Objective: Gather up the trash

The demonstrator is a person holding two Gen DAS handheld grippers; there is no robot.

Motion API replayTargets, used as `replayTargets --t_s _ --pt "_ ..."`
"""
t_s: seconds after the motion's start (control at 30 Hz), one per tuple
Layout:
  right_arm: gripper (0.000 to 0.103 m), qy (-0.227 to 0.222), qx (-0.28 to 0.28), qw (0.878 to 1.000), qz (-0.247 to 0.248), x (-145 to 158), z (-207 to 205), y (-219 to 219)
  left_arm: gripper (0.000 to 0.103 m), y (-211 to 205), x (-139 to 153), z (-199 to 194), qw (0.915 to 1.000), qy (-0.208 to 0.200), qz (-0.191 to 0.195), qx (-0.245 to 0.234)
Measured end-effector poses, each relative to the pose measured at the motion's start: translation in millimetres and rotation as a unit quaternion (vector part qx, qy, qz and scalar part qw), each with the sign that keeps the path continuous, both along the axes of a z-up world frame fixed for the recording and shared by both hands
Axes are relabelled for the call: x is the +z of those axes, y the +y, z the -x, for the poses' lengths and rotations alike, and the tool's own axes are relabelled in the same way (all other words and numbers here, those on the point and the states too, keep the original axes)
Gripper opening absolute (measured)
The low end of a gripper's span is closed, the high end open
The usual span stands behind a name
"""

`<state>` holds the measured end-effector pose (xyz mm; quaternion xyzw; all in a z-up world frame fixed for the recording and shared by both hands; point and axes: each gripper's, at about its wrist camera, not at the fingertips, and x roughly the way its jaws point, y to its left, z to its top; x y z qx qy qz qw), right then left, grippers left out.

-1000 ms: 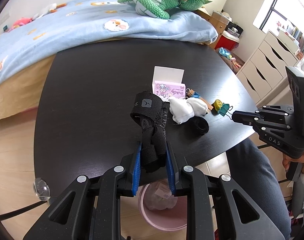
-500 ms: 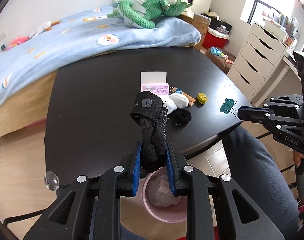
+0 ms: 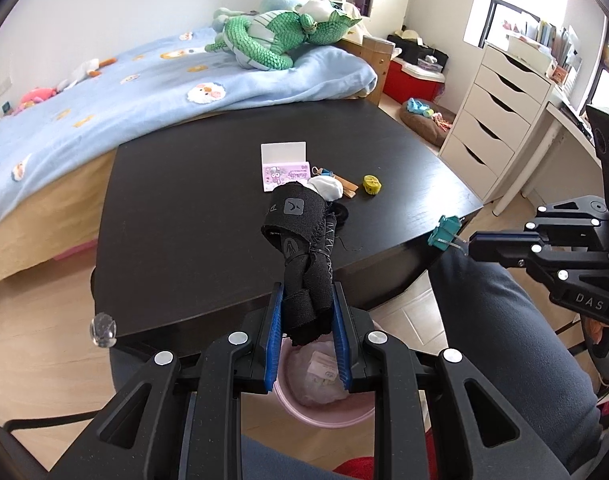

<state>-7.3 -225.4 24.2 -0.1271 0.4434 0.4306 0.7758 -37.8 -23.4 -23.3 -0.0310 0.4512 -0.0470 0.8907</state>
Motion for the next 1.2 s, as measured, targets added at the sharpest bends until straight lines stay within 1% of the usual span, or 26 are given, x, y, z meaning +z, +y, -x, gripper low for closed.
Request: replayTargets --t_s 0.1,0.3,0.47,0.5,0.53,0.6,0.67,0.7,0.97,1.2 --pt "0.001 0.008 0.009 1.000 0.001 -5 10 1 0.022 0 1 9 1.0000 0.000 0.006 0.001" --pt "0.001 0.022 0.023 0.999 -0.001 -14 18 8 0.022 1 4 17 1.0000 -0.001 0.008 0.000" --pt "0.003 0.017 0.034 0.999 0.000 -16 22 15 0.022 2 6 18 0.9999 -0.005 0.011 0.002" --pt "0.008 0.016 0.033 0.999 0.002 -16 21 15 0.022 2 5 18 0.9999 -0.006 0.011 0.002" --pt "0.016 0.013 0.029 0.999 0.007 -18 20 16 0.022 2 5 18 0.9999 -0.005 0.011 0.001" --pt "0.067 0.009 0.021 1.000 0.010 -19 19 15 0.022 1 5 18 0.9999 -0.005 0.011 -0.001" --pt "0.086 0.008 0.003 1.000 0.000 -17 16 10 0.022 0 4 18 0.9999 -0.003 0.011 -0.004" --pt "0.091 0.009 -0.005 1.000 -0.002 -17 14 8 0.022 0 3 18 0.9999 -0.002 0.012 -0.005" --pt "0.096 0.013 -0.057 0.998 -0.009 -11 0 -7 0.023 -8 1 18 0.9997 0.001 0.013 -0.021" --pt "0.097 0.014 -0.077 0.997 -0.014 -4 -3 -17 0.023 -18 0 20 0.9993 0.002 0.007 -0.036"
